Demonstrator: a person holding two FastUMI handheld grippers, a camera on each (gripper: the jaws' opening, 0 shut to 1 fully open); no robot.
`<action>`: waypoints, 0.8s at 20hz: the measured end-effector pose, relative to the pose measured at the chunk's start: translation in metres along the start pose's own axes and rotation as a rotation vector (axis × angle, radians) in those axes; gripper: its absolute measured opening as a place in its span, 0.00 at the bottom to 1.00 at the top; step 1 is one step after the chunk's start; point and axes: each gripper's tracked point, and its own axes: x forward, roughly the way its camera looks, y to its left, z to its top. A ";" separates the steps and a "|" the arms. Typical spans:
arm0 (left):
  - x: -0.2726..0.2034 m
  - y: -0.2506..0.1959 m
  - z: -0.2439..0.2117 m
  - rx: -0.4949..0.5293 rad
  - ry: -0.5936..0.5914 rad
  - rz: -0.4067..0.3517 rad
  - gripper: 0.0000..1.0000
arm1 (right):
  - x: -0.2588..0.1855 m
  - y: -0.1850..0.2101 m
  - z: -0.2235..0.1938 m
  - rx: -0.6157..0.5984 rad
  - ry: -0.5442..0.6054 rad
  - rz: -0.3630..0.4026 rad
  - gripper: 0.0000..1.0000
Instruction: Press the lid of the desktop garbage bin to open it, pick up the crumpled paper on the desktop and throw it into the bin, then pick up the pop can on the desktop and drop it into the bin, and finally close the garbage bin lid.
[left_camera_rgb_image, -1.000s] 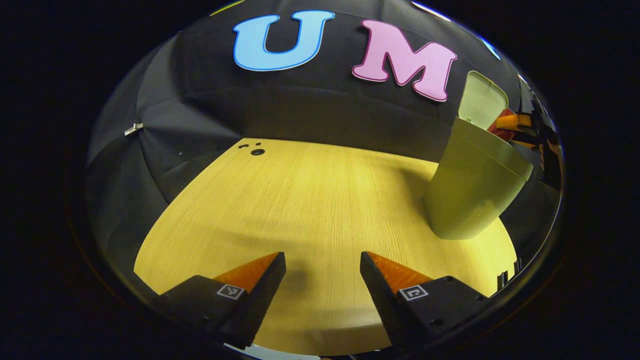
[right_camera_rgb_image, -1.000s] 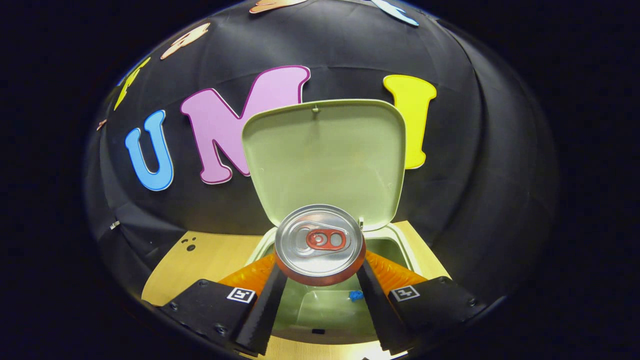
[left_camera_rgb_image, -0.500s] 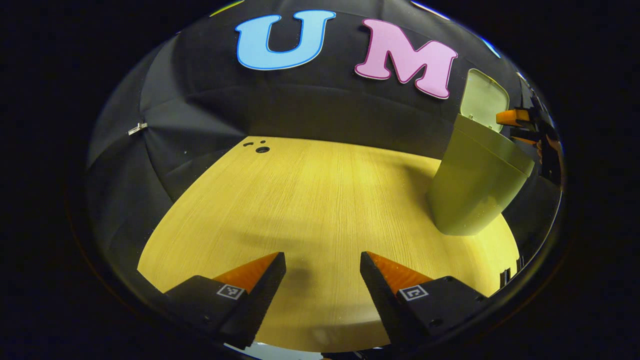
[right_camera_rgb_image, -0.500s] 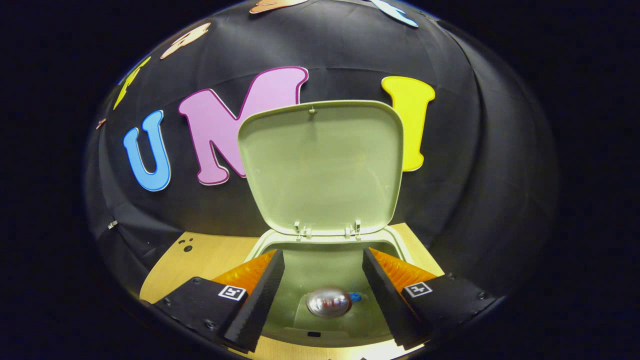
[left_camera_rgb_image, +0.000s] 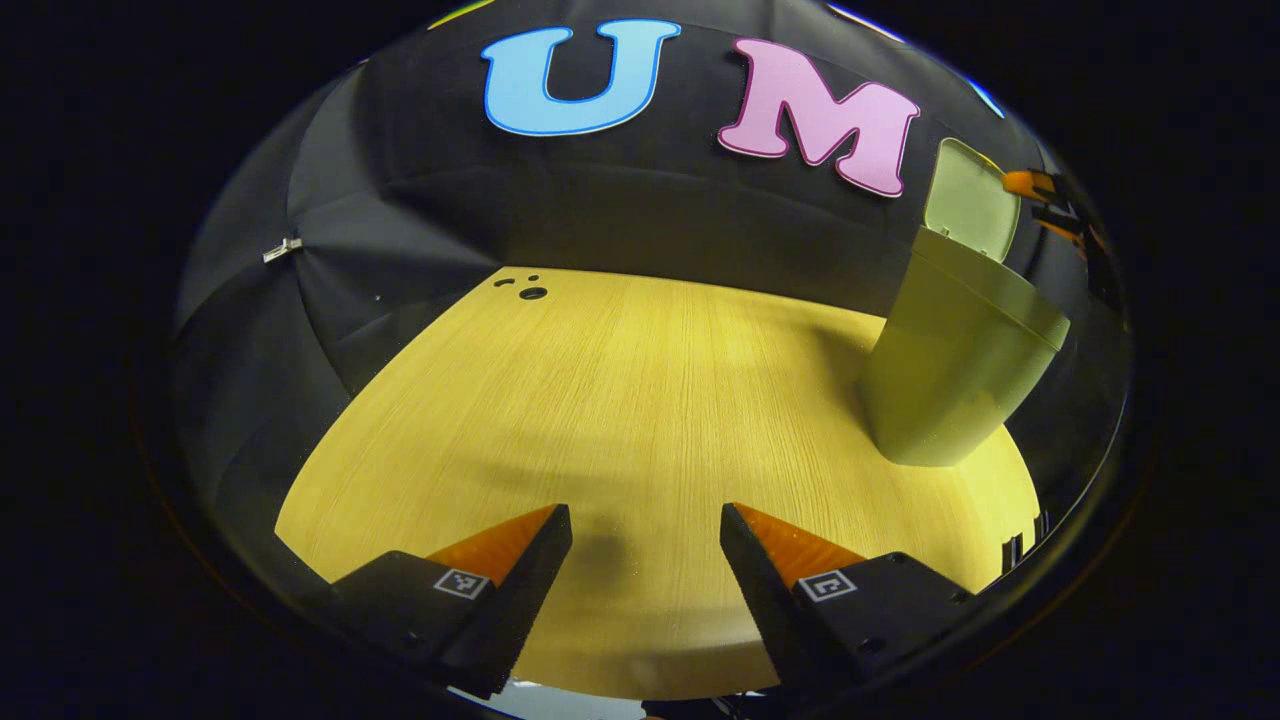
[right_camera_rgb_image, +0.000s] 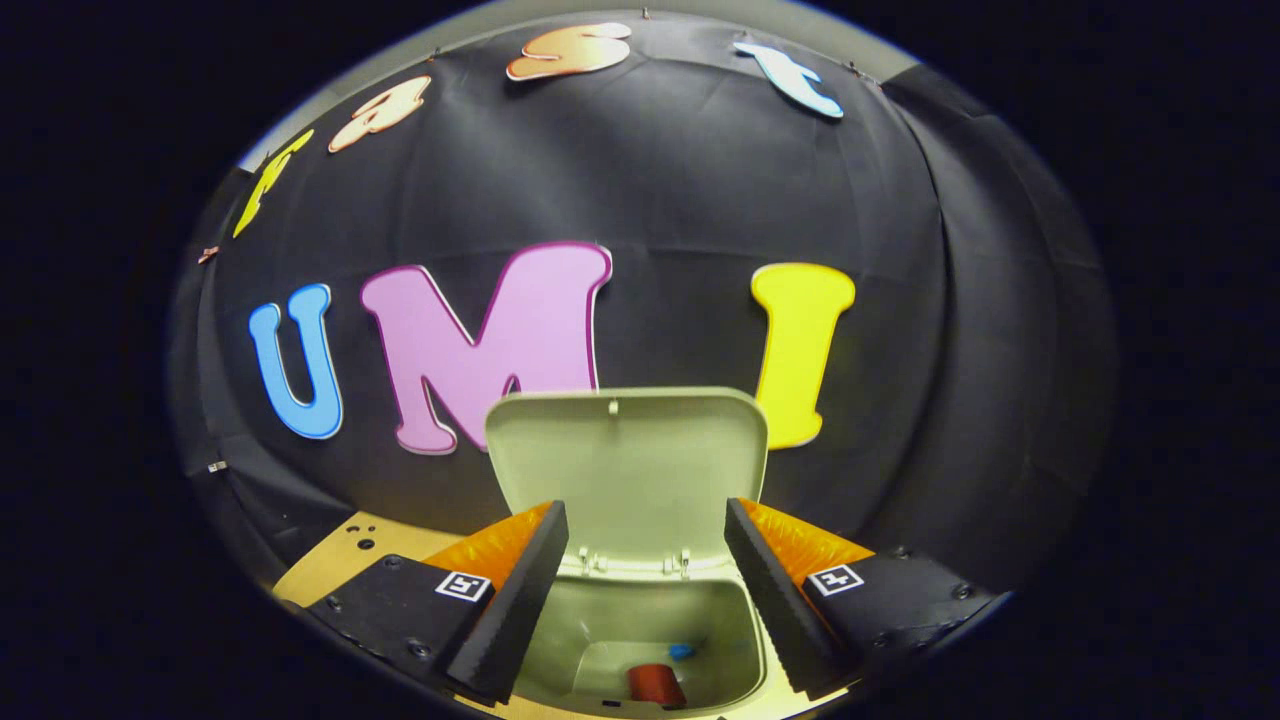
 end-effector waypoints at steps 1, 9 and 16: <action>-0.002 0.001 -0.002 -0.008 0.004 0.004 0.96 | 0.001 0.002 0.013 -0.004 -0.025 0.001 0.98; -0.007 0.005 -0.006 -0.021 -0.003 0.015 0.96 | 0.024 0.015 0.074 0.037 -0.139 0.001 0.98; -0.016 0.022 -0.015 -0.070 0.004 0.059 0.96 | 0.064 0.020 0.082 0.041 -0.125 -0.010 0.98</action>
